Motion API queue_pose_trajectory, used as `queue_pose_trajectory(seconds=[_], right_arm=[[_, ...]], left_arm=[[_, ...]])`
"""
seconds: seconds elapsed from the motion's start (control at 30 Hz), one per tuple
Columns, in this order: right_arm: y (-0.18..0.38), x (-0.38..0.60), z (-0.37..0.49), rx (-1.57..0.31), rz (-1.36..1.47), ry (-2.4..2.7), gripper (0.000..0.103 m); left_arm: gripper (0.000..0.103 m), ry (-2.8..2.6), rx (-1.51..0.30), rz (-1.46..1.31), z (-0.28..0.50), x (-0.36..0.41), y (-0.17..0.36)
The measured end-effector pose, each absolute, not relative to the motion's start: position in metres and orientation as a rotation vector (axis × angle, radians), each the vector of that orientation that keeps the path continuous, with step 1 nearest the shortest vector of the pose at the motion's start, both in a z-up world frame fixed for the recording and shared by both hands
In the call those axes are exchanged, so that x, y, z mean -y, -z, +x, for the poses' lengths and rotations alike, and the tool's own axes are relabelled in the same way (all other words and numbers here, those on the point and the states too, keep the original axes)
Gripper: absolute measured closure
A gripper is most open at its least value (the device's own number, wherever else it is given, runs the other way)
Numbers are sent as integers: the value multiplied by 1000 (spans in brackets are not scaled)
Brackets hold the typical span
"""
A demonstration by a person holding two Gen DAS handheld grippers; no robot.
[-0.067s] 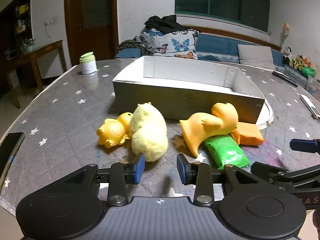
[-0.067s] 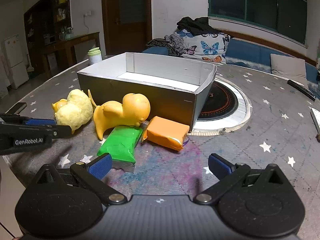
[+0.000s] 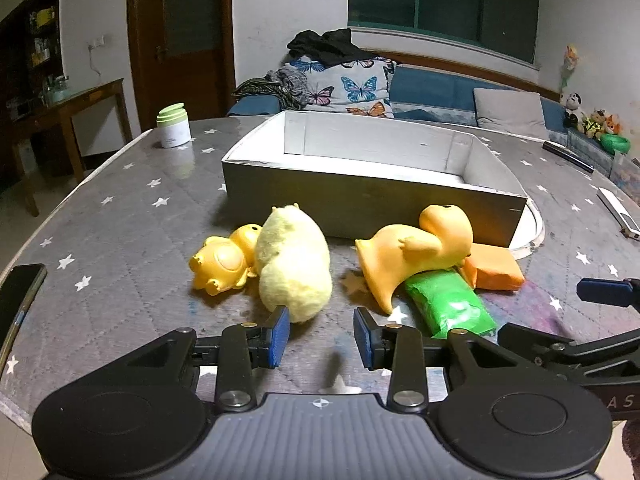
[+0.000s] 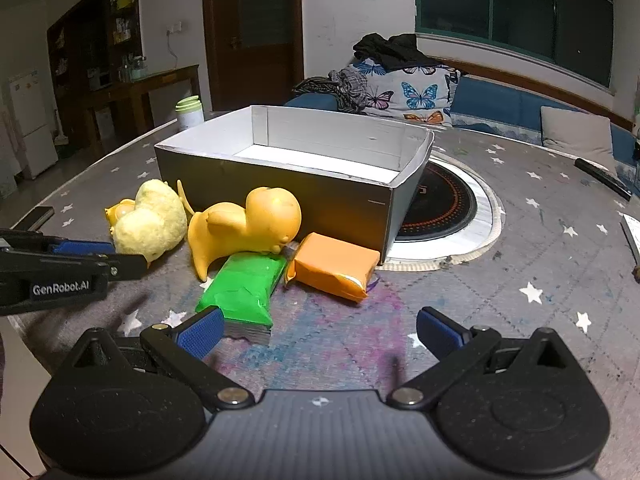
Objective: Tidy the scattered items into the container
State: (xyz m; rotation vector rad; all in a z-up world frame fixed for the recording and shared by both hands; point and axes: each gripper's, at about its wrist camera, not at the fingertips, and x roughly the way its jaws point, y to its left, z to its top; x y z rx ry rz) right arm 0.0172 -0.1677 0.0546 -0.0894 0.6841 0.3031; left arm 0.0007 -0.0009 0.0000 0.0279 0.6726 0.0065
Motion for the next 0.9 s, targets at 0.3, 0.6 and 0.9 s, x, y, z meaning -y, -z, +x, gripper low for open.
queue_pose_trajectory(seconds=[0.3,0.6,0.9], right_arm=[[-54,167,16,-685,-65,-317,0],[-52,165,14,-687,-65,-318,0],[-51,162,15,-690,-75,-317,0]], left_arm=[[65,11,-694,10,3,4,0],[65,24,-713,0,5,5,0],[65,29,-724,-2,8,7,0]])
